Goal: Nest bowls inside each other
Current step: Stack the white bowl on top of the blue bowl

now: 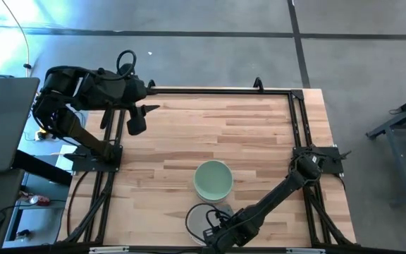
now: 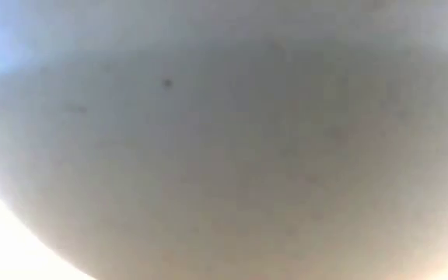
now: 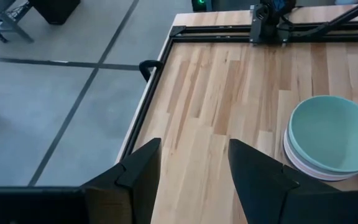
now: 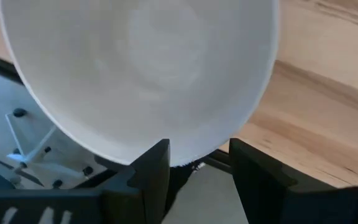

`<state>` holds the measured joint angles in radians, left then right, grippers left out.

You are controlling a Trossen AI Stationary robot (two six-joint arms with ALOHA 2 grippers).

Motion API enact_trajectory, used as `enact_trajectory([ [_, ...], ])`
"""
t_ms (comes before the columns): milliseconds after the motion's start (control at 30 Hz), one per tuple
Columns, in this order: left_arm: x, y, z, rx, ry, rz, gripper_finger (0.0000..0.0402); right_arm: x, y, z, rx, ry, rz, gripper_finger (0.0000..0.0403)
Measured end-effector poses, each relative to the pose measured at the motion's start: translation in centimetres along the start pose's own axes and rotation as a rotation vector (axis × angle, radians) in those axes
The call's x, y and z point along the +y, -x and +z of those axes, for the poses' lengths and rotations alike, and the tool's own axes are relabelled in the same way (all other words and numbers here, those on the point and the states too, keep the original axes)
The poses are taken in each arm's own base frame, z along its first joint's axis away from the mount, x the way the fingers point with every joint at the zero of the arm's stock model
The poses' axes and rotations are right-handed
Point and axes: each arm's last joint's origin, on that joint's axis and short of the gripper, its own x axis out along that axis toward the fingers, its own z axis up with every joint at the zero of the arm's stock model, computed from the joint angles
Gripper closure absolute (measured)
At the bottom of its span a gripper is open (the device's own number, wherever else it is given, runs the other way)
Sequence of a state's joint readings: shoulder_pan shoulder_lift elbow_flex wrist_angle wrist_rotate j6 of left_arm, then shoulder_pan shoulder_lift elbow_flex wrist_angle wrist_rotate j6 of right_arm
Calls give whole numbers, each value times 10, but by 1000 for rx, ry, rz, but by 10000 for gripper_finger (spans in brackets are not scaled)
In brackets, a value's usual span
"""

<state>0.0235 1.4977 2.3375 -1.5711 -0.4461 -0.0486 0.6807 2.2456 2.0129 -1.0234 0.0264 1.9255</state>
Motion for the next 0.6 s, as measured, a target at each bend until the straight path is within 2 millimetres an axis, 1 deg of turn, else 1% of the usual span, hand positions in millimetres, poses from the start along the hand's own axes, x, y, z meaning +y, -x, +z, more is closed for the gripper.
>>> enact_trajectory([
  [200,0,0,0,0,1,0,224,-4,0,1,-21,-80,-38,245],
  [333,0,0,0,-5,2,0,224,-4,0,2,-38,-89,-29,245],
  [400,0,0,1,-7,3,0,224,-4,-4,2,-40,-90,-36,245],
  [600,0,0,1,-8,-4,-1,224,-2,-36,-1,10,-84,-61,245],
])
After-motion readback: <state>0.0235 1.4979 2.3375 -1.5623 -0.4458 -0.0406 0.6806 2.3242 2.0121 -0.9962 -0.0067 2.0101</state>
